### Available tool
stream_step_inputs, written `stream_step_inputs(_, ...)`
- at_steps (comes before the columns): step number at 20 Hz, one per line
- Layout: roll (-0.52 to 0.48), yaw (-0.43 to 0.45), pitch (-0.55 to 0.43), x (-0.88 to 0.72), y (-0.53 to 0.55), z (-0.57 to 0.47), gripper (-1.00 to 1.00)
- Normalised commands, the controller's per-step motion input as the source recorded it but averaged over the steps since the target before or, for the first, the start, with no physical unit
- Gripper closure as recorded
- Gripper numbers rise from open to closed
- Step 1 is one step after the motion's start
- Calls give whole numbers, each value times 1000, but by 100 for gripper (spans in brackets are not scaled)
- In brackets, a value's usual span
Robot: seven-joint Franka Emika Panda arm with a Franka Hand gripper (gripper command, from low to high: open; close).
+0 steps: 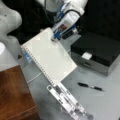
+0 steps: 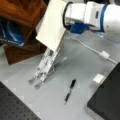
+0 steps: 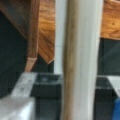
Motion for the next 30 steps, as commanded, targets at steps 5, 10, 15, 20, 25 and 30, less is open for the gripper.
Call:
stream_step_inputs(5, -132, -107, -145, 390, 211, -216, 100)
stream_step_inputs(10, -186, -80, -177, 397, 142, -272, 100)
stream_step_inputs(15, -161, -98, -177, 413, 83, -334, 100)
stream_step_inputs(20, -139, -102, -161, 387, 59, -289, 100)
stream_step_inputs(25, -135, -103, -161, 282, 35, -175, 100)
stream_step_inputs(30, -154, -83, -147, 215, -14, -112, 100)
